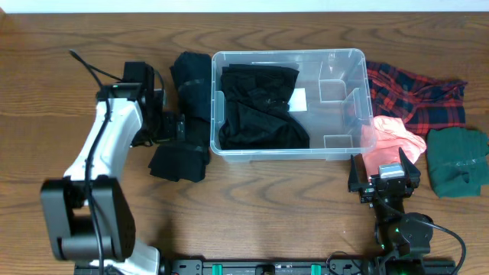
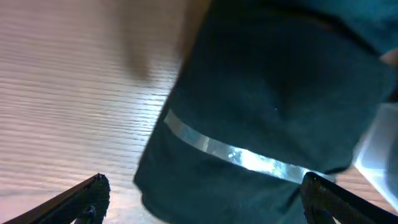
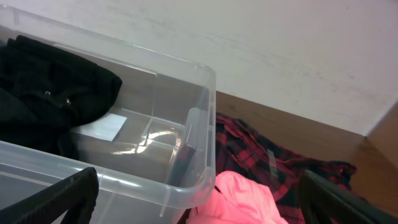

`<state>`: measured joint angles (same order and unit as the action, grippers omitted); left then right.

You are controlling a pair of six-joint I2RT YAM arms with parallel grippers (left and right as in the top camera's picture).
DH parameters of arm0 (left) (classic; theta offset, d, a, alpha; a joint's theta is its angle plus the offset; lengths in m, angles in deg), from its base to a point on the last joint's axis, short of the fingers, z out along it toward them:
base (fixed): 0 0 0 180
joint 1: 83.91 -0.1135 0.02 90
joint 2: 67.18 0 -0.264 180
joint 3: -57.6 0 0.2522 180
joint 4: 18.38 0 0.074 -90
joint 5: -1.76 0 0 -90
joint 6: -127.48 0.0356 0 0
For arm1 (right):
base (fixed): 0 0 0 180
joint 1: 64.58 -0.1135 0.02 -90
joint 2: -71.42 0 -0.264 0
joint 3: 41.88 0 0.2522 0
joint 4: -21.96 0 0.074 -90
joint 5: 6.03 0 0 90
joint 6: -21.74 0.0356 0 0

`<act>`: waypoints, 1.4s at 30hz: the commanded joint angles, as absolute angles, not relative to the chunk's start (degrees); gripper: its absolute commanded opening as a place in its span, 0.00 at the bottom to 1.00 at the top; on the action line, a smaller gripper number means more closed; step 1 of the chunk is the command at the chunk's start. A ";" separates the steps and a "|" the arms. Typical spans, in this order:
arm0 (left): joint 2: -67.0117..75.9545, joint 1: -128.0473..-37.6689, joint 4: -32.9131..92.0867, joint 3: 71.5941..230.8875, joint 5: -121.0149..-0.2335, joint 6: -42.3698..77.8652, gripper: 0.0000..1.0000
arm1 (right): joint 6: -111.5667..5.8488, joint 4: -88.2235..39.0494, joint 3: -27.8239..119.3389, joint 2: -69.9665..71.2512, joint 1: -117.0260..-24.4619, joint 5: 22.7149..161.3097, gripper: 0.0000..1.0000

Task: Pack container
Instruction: 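Move the left gripper to the folded black garment and grasp it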

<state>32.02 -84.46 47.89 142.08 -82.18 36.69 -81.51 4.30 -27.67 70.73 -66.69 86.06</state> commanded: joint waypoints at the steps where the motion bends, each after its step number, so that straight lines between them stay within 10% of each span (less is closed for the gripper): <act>1: 35.83 -84.64 47.24 141.69 -81.13 37.93 0.98 | -82.06 4.10 -27.80 70.99 -66.47 85.93 0.99; 20: 49.57 -84.64 45.49 141.65 -78.26 37.91 0.97 | -82.06 4.12 -27.80 70.99 -66.47 85.93 0.99; 30: 49.51 -84.64 45.51 141.67 -78.37 37.91 0.13 | -82.06 4.10 -27.80 70.97 -66.47 85.93 0.99; 42: 45.62 -84.64 53.49 149.80 -78.37 35.07 0.06 | -82.04 4.10 -27.80 70.97 -66.47 85.93 0.99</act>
<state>45.68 -84.75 52.02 147.70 -75.29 37.26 -81.51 4.30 -27.67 70.73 -66.69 86.06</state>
